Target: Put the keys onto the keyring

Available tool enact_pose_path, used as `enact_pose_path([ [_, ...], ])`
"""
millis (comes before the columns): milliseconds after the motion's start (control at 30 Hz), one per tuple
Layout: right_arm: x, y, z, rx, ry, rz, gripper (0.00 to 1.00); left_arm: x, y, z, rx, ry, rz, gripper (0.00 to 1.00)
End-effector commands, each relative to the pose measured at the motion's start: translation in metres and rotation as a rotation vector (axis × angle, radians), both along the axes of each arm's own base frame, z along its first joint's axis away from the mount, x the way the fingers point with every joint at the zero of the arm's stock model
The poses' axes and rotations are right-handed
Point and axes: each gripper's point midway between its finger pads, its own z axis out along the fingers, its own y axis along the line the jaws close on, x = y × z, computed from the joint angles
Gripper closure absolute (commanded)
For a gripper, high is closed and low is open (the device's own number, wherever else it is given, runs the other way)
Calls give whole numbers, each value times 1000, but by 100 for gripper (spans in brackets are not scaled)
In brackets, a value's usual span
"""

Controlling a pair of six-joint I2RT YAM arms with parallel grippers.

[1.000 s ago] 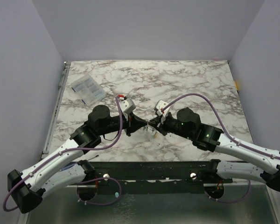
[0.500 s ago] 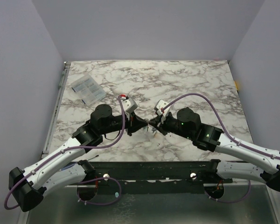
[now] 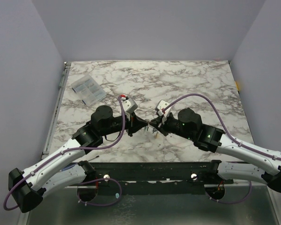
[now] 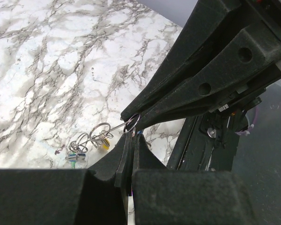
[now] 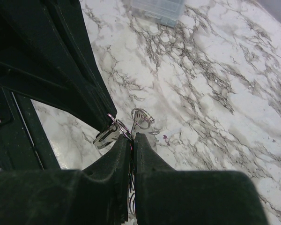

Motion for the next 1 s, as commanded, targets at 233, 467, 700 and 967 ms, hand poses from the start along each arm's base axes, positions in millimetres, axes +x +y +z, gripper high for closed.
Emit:
enact_pose_path([
  [233,-9,1,30,81,-47,41,99,16,9,3,32,-18,98,100],
  [467,-17,2,32,92,-53,89,99,18,11,4,38,-26,112,100],
  [700,-20,4,35,104,-56,108,99,19,11,4,40,-26,114,100],
  [967,-27,5,46,153,-59,139,99,17,11,4,34,-20,106,100],
])
